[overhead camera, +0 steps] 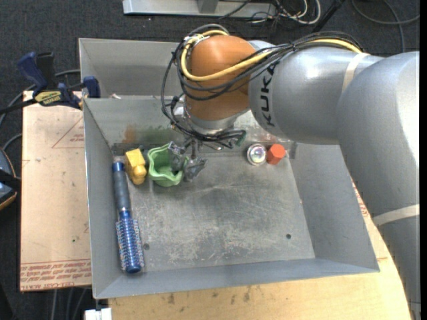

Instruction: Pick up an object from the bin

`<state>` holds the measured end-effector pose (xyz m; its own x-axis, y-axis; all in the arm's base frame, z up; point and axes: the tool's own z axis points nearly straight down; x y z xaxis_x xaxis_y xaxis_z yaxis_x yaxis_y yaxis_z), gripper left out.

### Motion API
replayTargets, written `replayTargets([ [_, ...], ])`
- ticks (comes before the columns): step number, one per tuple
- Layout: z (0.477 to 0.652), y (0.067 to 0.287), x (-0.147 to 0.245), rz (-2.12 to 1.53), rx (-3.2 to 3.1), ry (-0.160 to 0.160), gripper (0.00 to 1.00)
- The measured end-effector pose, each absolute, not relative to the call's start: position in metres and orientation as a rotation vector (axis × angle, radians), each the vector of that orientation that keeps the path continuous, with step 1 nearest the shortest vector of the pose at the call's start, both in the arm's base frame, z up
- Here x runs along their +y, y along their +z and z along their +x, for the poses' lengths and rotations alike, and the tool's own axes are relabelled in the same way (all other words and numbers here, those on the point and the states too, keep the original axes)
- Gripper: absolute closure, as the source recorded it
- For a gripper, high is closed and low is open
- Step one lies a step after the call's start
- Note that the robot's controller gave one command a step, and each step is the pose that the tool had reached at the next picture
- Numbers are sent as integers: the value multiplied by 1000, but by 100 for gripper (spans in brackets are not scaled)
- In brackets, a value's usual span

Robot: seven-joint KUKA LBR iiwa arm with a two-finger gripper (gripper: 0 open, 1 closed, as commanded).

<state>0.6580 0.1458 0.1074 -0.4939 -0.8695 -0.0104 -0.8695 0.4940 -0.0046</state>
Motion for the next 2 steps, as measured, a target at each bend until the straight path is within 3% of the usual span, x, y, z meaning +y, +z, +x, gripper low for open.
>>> replayTargets([
  [1,654,103,149,-1626,2664,-3,100],
  [2,645,286,123,-1727,2610,-6,100],
])
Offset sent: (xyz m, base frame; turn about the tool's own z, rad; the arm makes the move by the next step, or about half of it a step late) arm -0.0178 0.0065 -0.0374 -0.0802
